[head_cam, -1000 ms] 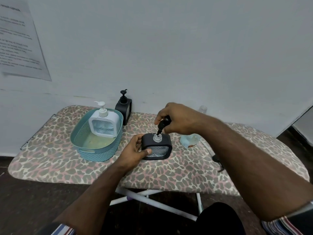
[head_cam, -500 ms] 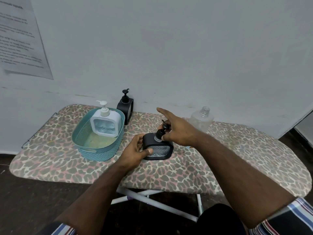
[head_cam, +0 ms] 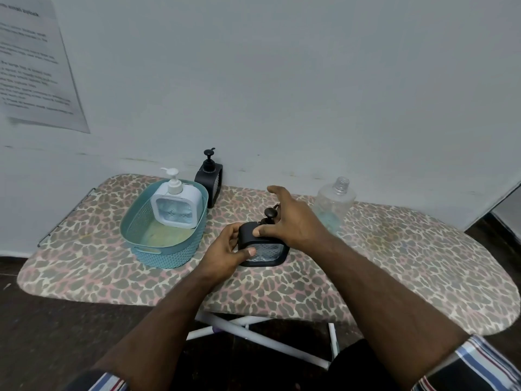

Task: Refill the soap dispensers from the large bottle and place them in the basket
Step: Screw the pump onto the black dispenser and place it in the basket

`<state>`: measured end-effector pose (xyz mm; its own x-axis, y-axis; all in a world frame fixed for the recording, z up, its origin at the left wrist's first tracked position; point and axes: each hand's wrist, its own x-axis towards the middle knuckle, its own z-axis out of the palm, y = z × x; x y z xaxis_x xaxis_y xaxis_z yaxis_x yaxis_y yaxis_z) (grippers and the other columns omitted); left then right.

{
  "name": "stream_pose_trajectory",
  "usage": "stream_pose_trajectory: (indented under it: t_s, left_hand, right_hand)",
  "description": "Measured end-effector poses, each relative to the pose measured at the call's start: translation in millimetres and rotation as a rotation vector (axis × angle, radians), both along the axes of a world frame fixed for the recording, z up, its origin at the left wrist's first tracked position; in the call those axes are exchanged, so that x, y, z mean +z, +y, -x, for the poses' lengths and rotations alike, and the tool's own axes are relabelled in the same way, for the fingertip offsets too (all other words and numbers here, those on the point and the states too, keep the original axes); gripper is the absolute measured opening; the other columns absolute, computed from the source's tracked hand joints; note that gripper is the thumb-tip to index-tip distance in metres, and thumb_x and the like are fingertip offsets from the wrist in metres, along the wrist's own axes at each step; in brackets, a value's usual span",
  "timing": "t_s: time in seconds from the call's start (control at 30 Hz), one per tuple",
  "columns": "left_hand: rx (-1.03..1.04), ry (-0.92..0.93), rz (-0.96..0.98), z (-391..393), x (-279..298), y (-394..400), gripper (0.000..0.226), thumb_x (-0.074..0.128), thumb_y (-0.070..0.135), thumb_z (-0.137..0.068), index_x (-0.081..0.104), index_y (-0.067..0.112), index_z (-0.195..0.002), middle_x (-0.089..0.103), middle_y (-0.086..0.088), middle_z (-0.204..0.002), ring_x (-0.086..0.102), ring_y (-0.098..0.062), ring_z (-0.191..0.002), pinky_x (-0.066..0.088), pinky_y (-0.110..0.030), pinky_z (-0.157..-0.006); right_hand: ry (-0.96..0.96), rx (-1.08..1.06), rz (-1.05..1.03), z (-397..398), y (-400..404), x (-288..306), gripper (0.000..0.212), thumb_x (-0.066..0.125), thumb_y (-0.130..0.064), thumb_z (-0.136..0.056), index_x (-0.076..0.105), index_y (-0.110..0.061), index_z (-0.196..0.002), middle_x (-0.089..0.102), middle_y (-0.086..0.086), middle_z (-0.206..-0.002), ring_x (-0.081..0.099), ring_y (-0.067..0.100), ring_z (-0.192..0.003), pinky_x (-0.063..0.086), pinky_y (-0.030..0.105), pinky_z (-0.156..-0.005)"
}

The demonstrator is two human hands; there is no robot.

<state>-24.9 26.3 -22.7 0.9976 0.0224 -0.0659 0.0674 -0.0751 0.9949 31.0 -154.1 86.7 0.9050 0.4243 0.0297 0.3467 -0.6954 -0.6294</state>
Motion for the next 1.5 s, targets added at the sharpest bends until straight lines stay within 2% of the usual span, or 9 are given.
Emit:
stream_pose_trajectory:
  t_s: [0.23,0.37,0.47,0.63,0.8,1.0,1.13,1.37,1.5]
  left_hand:
    - [0.0,-0.001,-0.002,-0.5,-0.8,0.5,0.067,0.083,0.041,-0.064,0.057,0.032,-0.125,0.066,0.0,-0.13,0.062,-0.021,-0.128,0.047,-0.053,-0.113]
    - [0.0,-0.003,-0.01,-1.0,-1.7,0.4,0.068,0.083,0.042,-0.062,0.057,0.032,-0.125,0.066,0.0,-0.131,0.062,-0.021,-0.128,0.048,-0.053,-0.112]
    - [0.004,-0.007,-0.01,-1.4,-1.2,0.5,0.067,0.082,0.042,-0.062,0.057,0.033,-0.124,0.065,0.0,-0.131,0.062,-0.021,-0.128,0.047,-0.052,-0.113]
    - [0.0,-0.006,-0.007,-1.8,-1.5,-0.2,0.058,0.081,0.026,-0.072,0.056,0.031,-0.124,0.065,0.0,-0.13,0.061,-0.021,-0.128,0.047,-0.051,-0.113]
    - [0.001,0.006,0.012,-0.8,-0.5,0.2,0.061,0.081,0.023,-0.072,0.054,0.028,-0.126,0.064,-0.001,-0.131,0.061,-0.02,-0.129,0.047,-0.049,-0.114]
    - [0.003,0.003,0.006,-1.2,-1.0,-0.3,0.06,0.081,0.022,-0.072,0.056,0.03,-0.125,0.065,0.001,-0.129,0.062,-0.019,-0.127,0.049,-0.049,-0.112]
    - [-0.002,-0.002,0.0,-1.7,0.0,0.5,0.062,0.081,0.022,-0.072,0.054,0.029,-0.128,0.065,0.0,-0.131,0.061,-0.019,-0.128,0.048,-0.047,-0.113]
    - [-0.022,-0.011,-0.006,-2.0,0.5,0.8,0.068,0.078,0.023,-0.074,0.051,0.019,-0.137,0.064,-0.003,-0.134,0.061,-0.019,-0.129,0.049,-0.044,-0.112]
    - [-0.041,0.007,0.008,-4.7,6.3,2.5,0.072,0.076,0.021,-0.077,0.049,0.014,-0.143,0.064,-0.004,-0.134,0.061,-0.02,-0.13,0.05,-0.042,-0.111]
  right_hand:
    - [0.233,-0.065,-0.232,-1.7,-5.5,-3.1,0.12,0.087,-0.009,-0.075,0.007,-0.036,-0.161,0.066,-0.005,-0.104,0.067,0.008,-0.08,0.051,0.022,-0.069]
    - [0.103,-0.134,-0.209,4.0,-2.5,-17.4,0.12,0.094,-0.034,-0.068,0.015,-0.037,-0.158,0.062,-0.006,-0.101,0.064,0.009,-0.092,0.046,0.023,-0.073]
    - [0.173,-0.065,-0.262,1.0,-4.7,-19.8,0.121,0.092,-0.025,-0.072,0.01,-0.036,-0.161,0.06,-0.006,-0.123,0.063,0.012,-0.108,0.051,0.031,-0.09]
    - [0.062,-0.103,-0.185,5.2,-2.2,-18.1,0.108,0.091,-0.029,-0.073,0.024,-0.034,-0.158,0.062,-0.007,-0.094,0.062,0.007,-0.087,0.043,0.022,-0.07]
    - [0.134,0.013,-0.165,3.1,-2.1,-14.0,0.108,0.083,-0.016,-0.082,0.01,-0.034,-0.161,0.058,-0.008,-0.134,0.059,0.012,-0.115,0.045,0.019,-0.083]
    - [0.045,-0.073,-0.112,5.8,0.7,-11.5,0.111,0.091,-0.033,-0.072,0.021,-0.033,-0.158,0.054,-0.012,-0.099,0.058,0.009,-0.091,0.041,0.02,-0.069]
    - [0.188,0.016,-0.151,0.3,-3.9,-7.4,0.108,0.082,-0.014,-0.083,0.01,-0.036,-0.161,0.062,-0.008,-0.124,0.062,0.012,-0.112,0.047,0.024,-0.085]
    - [0.051,-0.085,-0.134,10.7,6.0,-13.4,0.097,0.083,-0.025,-0.083,0.022,-0.032,-0.157,0.052,-0.014,-0.095,0.06,0.016,-0.097,0.044,0.028,-0.079]
    - [0.174,-0.034,-0.211,1.9,-2.2,-12.5,0.104,0.081,-0.017,-0.085,0.012,-0.035,-0.161,0.063,-0.007,-0.121,0.061,0.009,-0.101,0.044,0.02,-0.074]
